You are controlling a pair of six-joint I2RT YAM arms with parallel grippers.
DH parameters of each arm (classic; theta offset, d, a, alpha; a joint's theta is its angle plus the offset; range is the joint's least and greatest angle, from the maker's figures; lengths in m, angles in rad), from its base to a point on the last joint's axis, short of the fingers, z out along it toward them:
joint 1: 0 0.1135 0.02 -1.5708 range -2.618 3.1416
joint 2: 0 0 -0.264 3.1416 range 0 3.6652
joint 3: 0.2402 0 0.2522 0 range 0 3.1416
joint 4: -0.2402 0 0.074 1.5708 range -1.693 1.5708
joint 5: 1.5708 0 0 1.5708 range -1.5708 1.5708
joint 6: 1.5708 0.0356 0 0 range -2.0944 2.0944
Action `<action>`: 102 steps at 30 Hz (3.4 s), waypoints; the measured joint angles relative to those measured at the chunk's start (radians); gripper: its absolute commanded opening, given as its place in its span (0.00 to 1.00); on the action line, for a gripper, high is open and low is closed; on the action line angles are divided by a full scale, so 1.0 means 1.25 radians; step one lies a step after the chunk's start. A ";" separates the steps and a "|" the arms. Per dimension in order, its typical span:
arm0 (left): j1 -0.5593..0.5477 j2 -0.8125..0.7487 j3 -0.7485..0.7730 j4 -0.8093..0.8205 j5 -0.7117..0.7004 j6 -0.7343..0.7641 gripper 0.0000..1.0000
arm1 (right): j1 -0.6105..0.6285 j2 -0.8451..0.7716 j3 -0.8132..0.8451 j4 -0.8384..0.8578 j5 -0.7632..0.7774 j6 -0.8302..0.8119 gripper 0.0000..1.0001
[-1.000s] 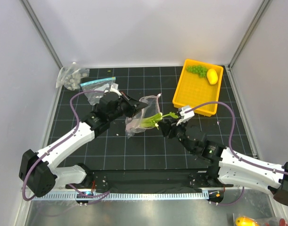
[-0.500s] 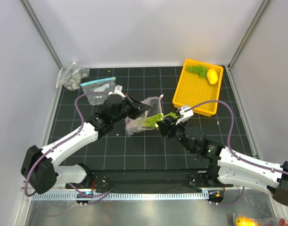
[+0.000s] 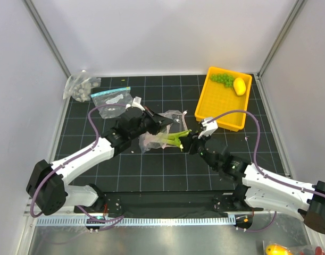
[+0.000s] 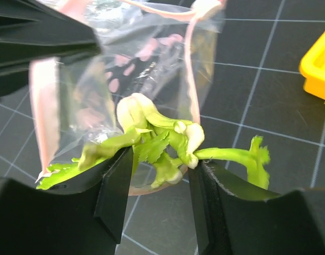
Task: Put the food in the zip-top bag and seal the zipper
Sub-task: Adjust the zipper food storage bag at the center of the board.
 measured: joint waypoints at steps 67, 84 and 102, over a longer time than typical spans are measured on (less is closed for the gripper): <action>0.030 -0.025 -0.004 -0.011 0.125 -0.015 0.00 | -0.055 0.298 0.815 -0.851 0.006 0.008 0.01; 0.044 0.089 0.051 -0.057 0.105 0.159 0.00 | -0.227 0.368 0.591 -0.650 -0.179 -0.074 0.01; 0.052 0.014 0.094 -0.056 0.168 0.230 0.00 | -0.227 0.309 0.630 -0.631 -0.372 -0.066 0.40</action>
